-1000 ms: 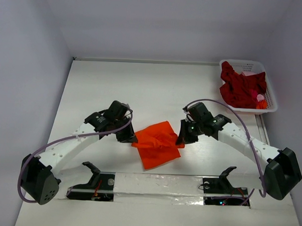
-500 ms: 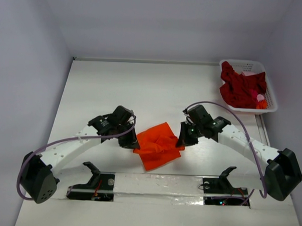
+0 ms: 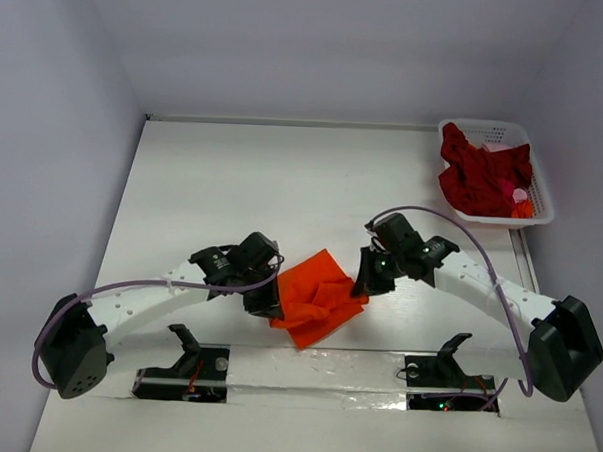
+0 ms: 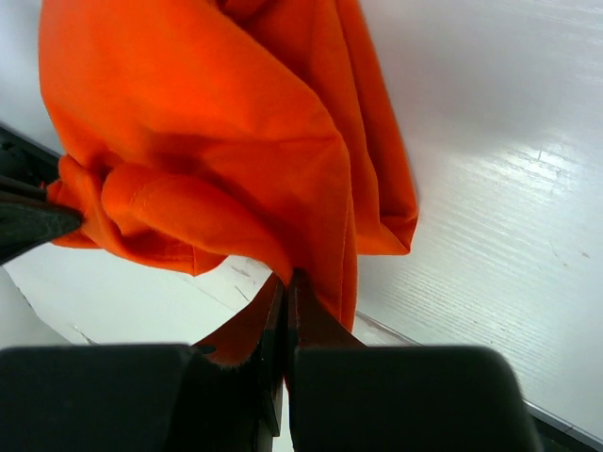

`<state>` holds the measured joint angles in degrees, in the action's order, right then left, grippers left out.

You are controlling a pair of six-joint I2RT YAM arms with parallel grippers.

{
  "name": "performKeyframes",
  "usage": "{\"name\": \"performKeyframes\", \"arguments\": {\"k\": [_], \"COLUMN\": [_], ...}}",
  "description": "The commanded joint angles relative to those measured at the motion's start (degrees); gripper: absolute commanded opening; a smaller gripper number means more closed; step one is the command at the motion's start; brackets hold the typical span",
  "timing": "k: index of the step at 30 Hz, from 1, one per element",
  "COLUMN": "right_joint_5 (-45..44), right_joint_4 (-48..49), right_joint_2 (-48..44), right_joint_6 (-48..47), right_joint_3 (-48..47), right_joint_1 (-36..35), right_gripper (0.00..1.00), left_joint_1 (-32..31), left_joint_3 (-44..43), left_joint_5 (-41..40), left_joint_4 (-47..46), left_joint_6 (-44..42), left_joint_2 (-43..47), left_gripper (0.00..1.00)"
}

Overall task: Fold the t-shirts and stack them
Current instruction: Fold the tshirt

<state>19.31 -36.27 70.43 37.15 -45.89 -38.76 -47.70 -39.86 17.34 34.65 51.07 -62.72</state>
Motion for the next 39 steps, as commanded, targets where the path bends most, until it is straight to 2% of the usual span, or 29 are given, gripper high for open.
{"name": "performKeyframes", "arguments": {"k": [1, 8, 16, 26, 32, 33, 34, 35, 36, 37, 38, 39], "right_joint_5": [-1.72, -6.21, -9.38, -8.5, -7.09, -7.01, -7.01, -7.18, -7.09, -7.09, -7.18, -7.18], "right_joint_4": [2.08, 0.76, -0.91, 0.15, 1.55, 1.55, 1.47, 1.38, 1.38, 1.47, 1.38, 1.38], "right_joint_2": [-2.49, -7.32, -8.65, -6.72, -5.13, -4.96, -4.96, -4.96, -5.04, -5.13, -5.13, -5.22], "right_joint_6": [1.0, 3.72, 4.86, 5.22, 5.13, 5.04, 5.04, 4.95, 4.95, 4.95, 4.95, 4.95], "right_joint_3": [0.89, 3.17, 3.61, 5.19, 5.81, 5.72, 5.72, 5.64, 5.55, 5.55, 5.55, 5.55], "right_joint_1": [-0.61, -1.14, -1.14, -1.14, -1.14, -1.14, -1.14, -1.14, -1.14, -1.14, -1.14, -1.14], "right_gripper": [0.0, 0.0, 0.0, 0.0, 0.0, 0.0, 0.0, 0.0, 0.05, 0.11, 0.27, 0.34], "left_joint_1": [-1.77, -3.45, -5.82, -9.51, -10.13, -10.13, -10.65, -10.66, -10.66, -11.18, -11.18, -11.18], "left_joint_3": [1.53, 1.62, -1.98, -3.56, -2.86, -2.51, -2.51, -2.42, -2.25, -2.16, -2.07, -1.89], "left_joint_5": [-0.82, -2.23, -3.98, -4.86, -5.21, -5.3, -5.39, -5.48, -5.65, -5.65, -5.65, -5.48], "left_joint_4": [-1.51, -3.19, -3.45, -3.45, -3.54, -3.63, -3.54, -3.45, -3.28, -3.1, -2.84, -2.66], "left_joint_6": [2.37, 3.95, 3.08, 3.07, 3.51, 3.6, 3.6, 3.69, 3.77, 3.86, 3.86, 3.78], "left_joint_2": [-0.74, -3.11, -7.85, -10.14, -10.23, -10.23, -10.23, -10.14, -10.06, -10.23, -10.23, -10.4], "left_gripper": [0.0, 0.0, 0.0, 0.0, 0.06, 0.09, 0.21, 0.27, 0.32, 0.43, 0.48, 0.55]}}
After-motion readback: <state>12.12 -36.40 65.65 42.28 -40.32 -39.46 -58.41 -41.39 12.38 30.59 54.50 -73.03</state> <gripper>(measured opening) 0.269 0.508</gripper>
